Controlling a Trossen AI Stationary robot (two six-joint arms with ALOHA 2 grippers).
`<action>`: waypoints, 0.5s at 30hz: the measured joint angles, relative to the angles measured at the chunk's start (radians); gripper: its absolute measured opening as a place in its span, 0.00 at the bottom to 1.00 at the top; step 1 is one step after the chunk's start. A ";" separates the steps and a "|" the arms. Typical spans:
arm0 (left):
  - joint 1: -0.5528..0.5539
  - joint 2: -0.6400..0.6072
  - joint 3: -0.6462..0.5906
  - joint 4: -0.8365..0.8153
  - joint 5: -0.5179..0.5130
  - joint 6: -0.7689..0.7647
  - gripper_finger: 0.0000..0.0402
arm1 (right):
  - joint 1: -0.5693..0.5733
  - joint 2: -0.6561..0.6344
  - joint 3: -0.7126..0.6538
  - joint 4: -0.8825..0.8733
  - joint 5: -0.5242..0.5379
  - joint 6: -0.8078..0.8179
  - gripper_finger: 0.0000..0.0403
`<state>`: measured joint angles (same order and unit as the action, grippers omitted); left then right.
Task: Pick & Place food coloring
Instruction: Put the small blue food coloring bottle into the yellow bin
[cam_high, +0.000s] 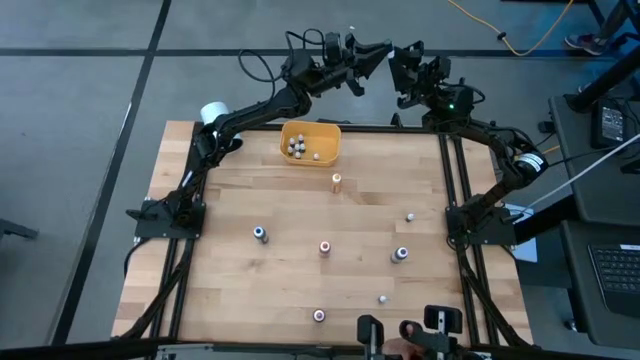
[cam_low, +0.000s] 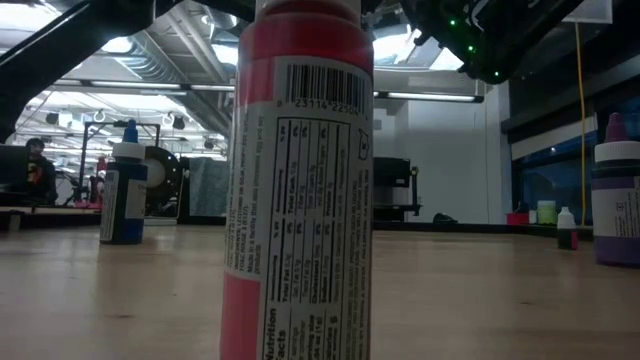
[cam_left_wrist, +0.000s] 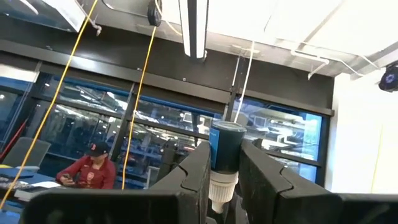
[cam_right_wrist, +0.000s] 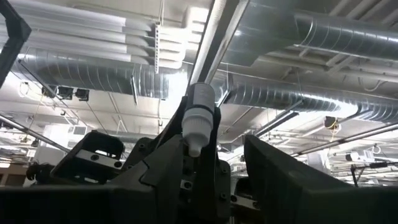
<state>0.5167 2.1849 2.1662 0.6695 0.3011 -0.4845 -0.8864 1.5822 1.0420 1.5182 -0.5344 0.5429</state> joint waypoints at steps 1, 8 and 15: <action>0.000 0.000 0.000 0.001 -0.005 0.000 0.16 | 0.000 0.000 0.000 0.002 0.004 0.001 0.43; -0.004 0.000 0.000 -0.018 -0.015 0.003 0.16 | 0.000 0.000 0.000 0.009 0.010 0.023 0.43; -0.013 0.011 0.000 -0.007 -0.022 0.002 0.16 | 0.001 0.000 0.000 0.011 0.009 0.028 0.43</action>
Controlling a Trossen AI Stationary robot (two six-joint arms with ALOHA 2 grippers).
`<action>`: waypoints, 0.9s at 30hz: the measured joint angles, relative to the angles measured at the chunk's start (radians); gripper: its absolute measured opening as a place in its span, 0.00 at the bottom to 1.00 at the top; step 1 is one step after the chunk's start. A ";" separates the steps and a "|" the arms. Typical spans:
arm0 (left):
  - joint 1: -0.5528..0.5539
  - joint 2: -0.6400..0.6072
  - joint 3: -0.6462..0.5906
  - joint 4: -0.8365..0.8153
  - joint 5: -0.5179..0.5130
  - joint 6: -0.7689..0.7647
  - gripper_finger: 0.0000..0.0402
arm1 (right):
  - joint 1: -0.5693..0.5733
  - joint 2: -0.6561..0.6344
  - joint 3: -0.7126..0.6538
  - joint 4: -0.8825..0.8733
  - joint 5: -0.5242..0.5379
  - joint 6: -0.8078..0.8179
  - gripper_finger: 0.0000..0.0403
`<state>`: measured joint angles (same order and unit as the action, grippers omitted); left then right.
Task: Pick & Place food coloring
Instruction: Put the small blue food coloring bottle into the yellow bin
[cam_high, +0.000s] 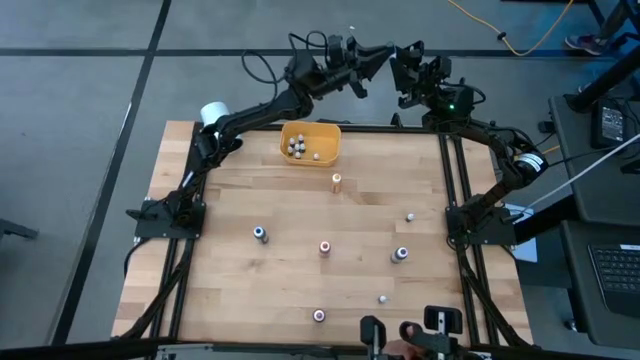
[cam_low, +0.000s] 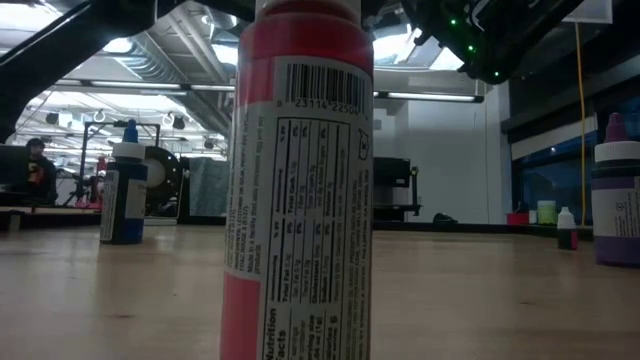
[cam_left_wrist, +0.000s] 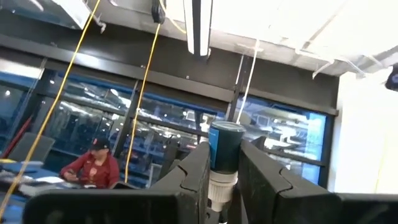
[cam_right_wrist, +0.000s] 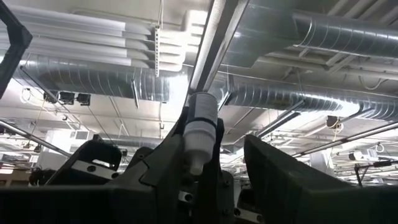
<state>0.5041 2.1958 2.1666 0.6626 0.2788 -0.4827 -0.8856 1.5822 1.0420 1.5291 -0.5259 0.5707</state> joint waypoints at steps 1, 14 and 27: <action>0.001 0.001 0.000 0.001 -0.002 -0.013 0.16 | 0.000 0.000 0.000 0.000 -0.001 0.000 0.43; -0.005 0.014 0.000 0.035 -0.012 -0.024 0.16 | 0.000 0.001 0.031 -0.012 -0.031 0.001 0.32; -0.003 0.015 0.000 0.043 -0.017 -0.010 0.16 | 0.000 0.000 0.031 -0.018 -0.032 0.002 0.24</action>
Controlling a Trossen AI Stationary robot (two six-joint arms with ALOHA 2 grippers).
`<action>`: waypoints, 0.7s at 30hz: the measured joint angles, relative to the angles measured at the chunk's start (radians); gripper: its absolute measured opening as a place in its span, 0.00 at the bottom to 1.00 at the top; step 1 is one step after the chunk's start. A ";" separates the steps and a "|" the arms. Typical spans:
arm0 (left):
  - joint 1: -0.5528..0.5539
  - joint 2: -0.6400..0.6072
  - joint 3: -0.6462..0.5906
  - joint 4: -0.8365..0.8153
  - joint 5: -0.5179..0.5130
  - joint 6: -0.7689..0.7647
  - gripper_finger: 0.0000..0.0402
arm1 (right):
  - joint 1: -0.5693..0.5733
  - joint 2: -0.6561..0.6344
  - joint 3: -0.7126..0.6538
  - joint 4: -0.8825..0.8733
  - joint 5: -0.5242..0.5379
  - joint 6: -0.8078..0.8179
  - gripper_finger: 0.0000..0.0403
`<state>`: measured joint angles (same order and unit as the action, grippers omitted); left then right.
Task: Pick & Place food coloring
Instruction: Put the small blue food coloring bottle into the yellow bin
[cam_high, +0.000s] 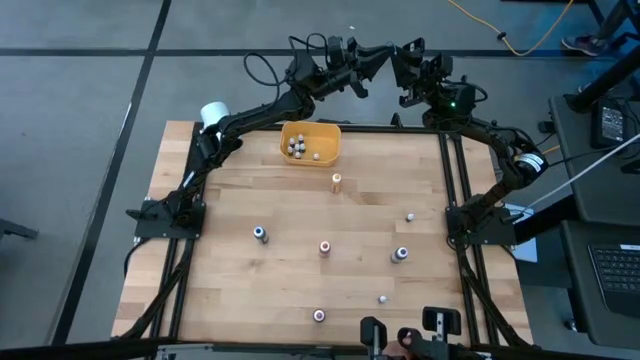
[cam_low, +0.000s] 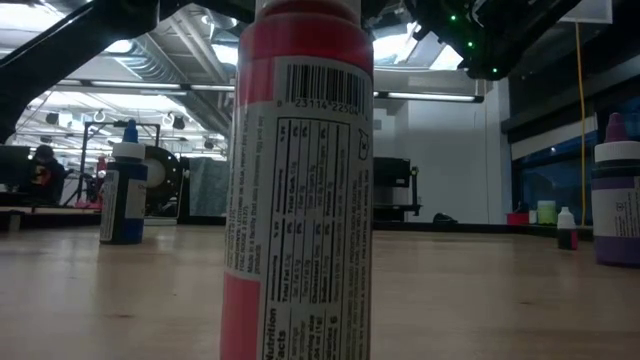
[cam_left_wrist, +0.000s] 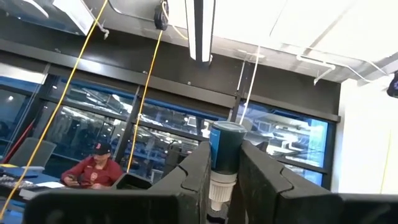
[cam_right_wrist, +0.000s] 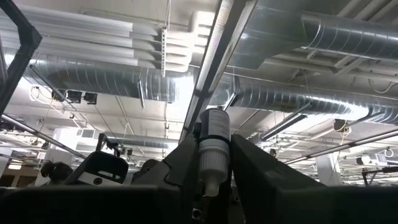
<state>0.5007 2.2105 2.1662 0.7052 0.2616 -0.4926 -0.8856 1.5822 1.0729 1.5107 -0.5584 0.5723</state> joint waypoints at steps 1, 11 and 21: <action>0.000 0.000 0.000 0.000 0.000 0.000 0.17 | 0.000 0.000 0.000 0.000 0.000 0.000 0.24; -0.001 0.001 0.000 0.012 0.002 -0.002 0.25 | 0.000 0.000 0.000 -0.003 -0.004 0.002 0.24; -0.002 0.002 0.000 0.044 0.021 0.003 0.36 | 0.000 0.000 -0.001 -0.007 -0.014 0.002 0.20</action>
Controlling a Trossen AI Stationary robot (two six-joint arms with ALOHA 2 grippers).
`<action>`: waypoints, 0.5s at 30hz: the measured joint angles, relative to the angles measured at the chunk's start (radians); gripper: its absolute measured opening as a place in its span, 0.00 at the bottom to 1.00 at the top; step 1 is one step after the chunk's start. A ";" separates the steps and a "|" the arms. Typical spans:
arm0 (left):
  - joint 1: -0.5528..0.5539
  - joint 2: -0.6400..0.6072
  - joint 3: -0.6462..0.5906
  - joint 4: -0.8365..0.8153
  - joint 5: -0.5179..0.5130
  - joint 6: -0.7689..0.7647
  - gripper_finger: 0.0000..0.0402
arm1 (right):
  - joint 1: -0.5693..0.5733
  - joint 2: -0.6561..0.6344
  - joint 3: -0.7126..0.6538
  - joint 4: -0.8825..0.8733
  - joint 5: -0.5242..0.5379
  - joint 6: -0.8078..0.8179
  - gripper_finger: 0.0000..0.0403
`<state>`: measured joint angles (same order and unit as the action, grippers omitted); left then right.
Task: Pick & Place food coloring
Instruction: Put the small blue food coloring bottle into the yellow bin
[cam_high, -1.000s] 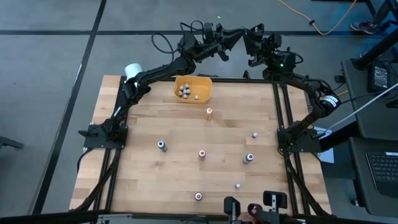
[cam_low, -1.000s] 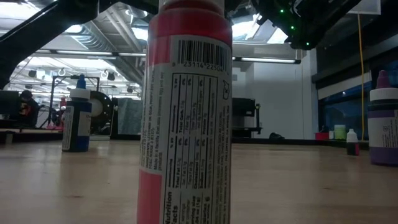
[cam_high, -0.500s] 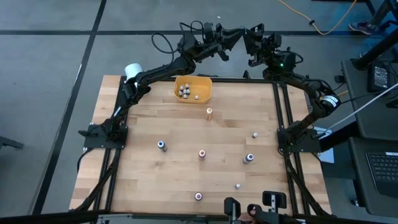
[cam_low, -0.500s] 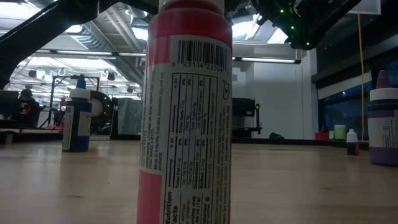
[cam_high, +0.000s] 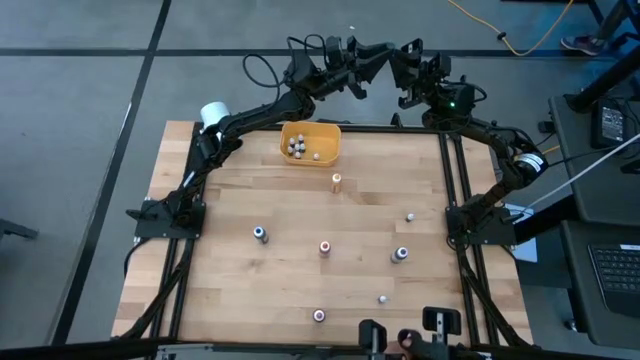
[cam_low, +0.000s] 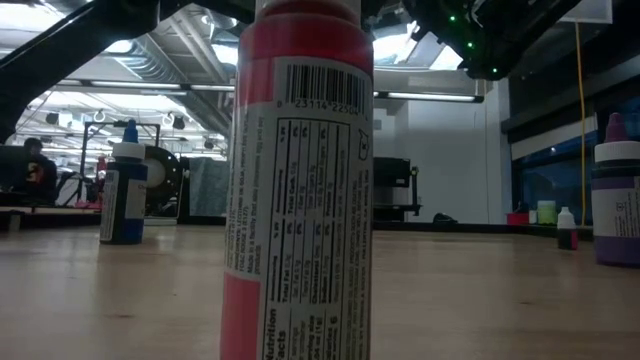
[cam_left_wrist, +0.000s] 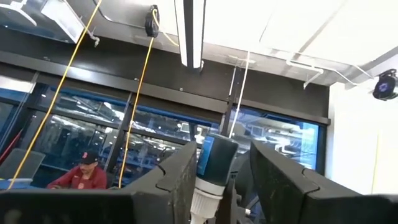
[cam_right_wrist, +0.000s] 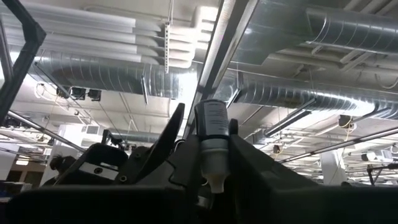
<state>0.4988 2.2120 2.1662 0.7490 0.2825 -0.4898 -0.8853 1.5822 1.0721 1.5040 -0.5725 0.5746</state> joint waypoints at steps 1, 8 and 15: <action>0.000 0.000 0.000 0.000 0.000 -0.003 0.37 | 0.000 0.000 0.000 0.000 -0.002 0.000 0.19; -0.001 -0.002 0.000 -0.013 -0.002 -0.043 0.39 | 0.000 0.000 -0.001 -0.001 -0.008 -0.002 0.12; -0.001 -0.002 0.000 -0.043 -0.016 -0.077 0.35 | -0.001 0.002 -0.002 0.001 -0.013 -0.003 0.07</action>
<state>0.4980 2.2097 2.1662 0.7061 0.2661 -0.5671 -0.8864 1.5837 1.0706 1.5046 -0.5851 0.5716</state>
